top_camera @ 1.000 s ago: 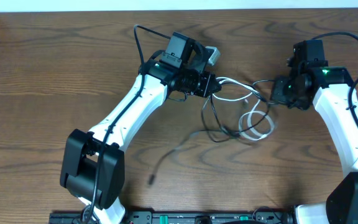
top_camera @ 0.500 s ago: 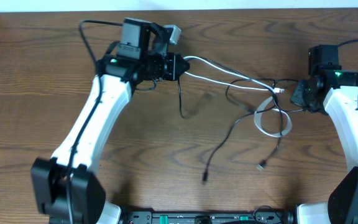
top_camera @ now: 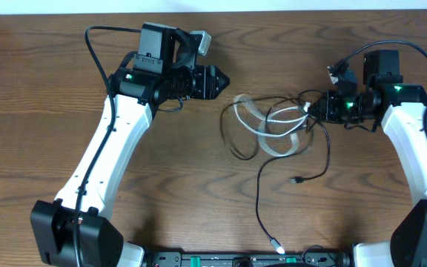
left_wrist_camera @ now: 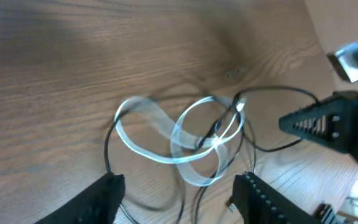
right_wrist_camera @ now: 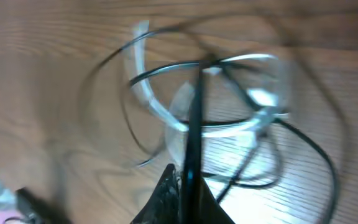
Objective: Untangle cables
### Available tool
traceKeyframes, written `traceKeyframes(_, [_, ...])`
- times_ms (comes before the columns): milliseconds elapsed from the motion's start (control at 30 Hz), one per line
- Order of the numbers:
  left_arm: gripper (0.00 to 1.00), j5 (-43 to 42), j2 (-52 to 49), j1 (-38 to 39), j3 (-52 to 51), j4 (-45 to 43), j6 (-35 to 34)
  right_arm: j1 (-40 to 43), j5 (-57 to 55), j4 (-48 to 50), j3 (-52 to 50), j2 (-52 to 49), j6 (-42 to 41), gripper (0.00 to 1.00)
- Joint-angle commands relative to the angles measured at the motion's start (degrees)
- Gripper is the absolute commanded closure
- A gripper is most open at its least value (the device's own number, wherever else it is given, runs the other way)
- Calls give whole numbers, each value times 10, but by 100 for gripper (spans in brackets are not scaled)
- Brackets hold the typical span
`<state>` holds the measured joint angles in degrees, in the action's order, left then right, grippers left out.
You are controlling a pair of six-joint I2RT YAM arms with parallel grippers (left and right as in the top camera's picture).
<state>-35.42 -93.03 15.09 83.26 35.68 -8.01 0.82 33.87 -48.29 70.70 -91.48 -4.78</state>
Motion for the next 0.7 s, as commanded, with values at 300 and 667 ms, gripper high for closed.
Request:
traceKeyframes(300, [36, 5, -49, 89, 0, -59, -5, -2, 186, 19, 9, 63, 31, 99])
traceKeyframes(667, [36, -16, -116, 152, 0, -181, -33, -1, 170, -32, 9, 127, 32, 99])
